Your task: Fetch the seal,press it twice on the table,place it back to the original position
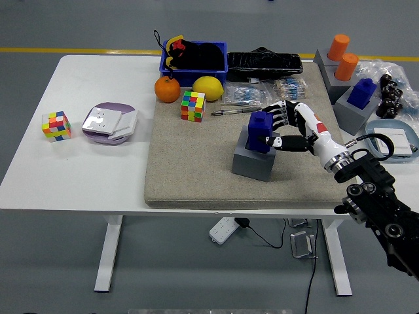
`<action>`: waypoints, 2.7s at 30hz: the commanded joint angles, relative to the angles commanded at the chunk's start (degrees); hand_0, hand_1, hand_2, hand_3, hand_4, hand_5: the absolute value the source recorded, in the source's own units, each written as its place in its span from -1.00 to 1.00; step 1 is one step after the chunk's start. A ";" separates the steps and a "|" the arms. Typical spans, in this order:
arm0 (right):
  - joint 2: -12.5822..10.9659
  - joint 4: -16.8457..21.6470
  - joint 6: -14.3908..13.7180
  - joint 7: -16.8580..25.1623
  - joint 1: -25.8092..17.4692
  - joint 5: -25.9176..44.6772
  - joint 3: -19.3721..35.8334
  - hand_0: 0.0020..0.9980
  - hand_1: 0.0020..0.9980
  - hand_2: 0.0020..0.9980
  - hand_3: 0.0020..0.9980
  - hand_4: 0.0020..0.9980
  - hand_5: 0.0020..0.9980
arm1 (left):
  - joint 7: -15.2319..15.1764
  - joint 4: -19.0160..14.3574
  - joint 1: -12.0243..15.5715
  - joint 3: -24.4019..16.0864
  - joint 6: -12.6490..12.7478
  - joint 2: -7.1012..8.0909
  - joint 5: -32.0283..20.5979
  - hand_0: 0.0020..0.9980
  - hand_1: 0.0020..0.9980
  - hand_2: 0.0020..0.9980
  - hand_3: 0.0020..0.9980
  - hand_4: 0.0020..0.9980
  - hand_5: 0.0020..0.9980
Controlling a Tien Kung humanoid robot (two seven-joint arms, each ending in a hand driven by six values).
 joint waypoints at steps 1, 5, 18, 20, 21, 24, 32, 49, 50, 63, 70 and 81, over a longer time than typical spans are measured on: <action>0.19 -0.26 -0.03 0.04 0.17 -0.04 -0.05 -0.06 -0.30 -0.29 -0.24 0.40 -1.00 | 0.00 0.01 -0.03 0.01 0.01 -0.01 -0.03 0.64 0.63 0.58 0.67 0.59 -0.20; 0.80 -1.16 -0.22 0.24 0.71 -0.09 -0.35 -0.06 -0.30 -0.29 -0.24 0.41 -1.00 | 0.00 0.01 -0.12 -0.06 0.02 0.00 0.01 0.64 0.63 0.58 0.67 0.59 -0.20; 1.48 -2.92 -0.64 0.62 0.80 -0.13 -0.25 -0.06 -0.30 -0.29 -0.24 0.41 -1.00 | -0.02 0.05 -0.10 -0.07 0.07 -0.02 -0.04 0.64 0.63 0.58 0.67 0.59 -0.20; 1.54 -3.01 -0.73 0.67 0.66 -0.10 -0.12 -0.06 -0.30 -0.29 -0.24 0.41 -1.00 | -0.04 0.06 -0.08 -0.23 0.07 -0.05 0.03 0.64 0.63 0.58 0.67 0.59 -0.20; 1.56 -3.04 -0.77 0.69 0.58 -0.09 -0.07 -0.05 -0.30 -0.29 -0.24 0.41 -1.00 | -0.03 0.06 -0.08 -0.33 0.06 -0.08 0.10 0.64 0.63 0.58 0.67 0.59 -0.20; 1.58 -3.09 -0.85 0.75 0.47 -0.09 -0.02 -0.05 -0.30 -0.29 -0.24 0.41 -1.00 | -0.04 0.07 -0.08 -0.47 0.06 -0.12 0.18 0.64 0.63 0.58 0.67 0.59 -0.20; 1.25 -3.42 -1.05 0.91 0.44 0.05 0.23 -0.05 -0.29 -0.29 -0.23 0.41 -1.00 | -0.06 0.07 -0.21 -0.40 0.08 -0.10 0.11 0.64 0.63 0.58 0.67 0.59 -0.20; 0.66 -3.24 -0.95 0.84 -0.14 0.40 0.17 -0.05 -0.30 -0.29 -0.23 0.41 -1.00 | -0.08 0.11 -0.14 -0.47 0.07 -0.19 0.06 0.64 0.63 0.58 0.67 0.59 -0.20; 0.63 -3.22 -0.95 0.84 -0.18 0.43 0.11 -0.05 -0.30 -0.29 -0.23 0.41 -1.00 | -0.07 0.11 -0.11 -0.45 0.07 -0.20 0.03 0.64 0.63 0.58 0.67 0.59 -0.20; 0.59 -3.47 1.70 1.01 -0.15 1.78 -0.13 0.64 0.47 0.45 0.49 0.90 -1.00 | -0.08 0.12 -0.15 -0.42 0.07 -0.23 0.03 0.64 0.63 0.58 0.67 0.59 -0.20; 0.54 -3.55 2.66 1.08 -0.16 1.92 -0.08 0.75 0.67 0.63 0.68 1.00 -0.87 | -0.08 0.12 -0.14 -0.55 0.04 -0.27 0.12 0.64 0.63 0.58 0.67 0.59 -0.19; 0.10 -3.14 3.78 0.86 -0.31 1.91 0.21 0.78 0.72 0.68 0.71 1.00 -0.69 | -0.07 0.12 -0.16 -0.64 0.01 -0.36 0.18 0.64 0.63 0.58 0.67 0.59 -0.19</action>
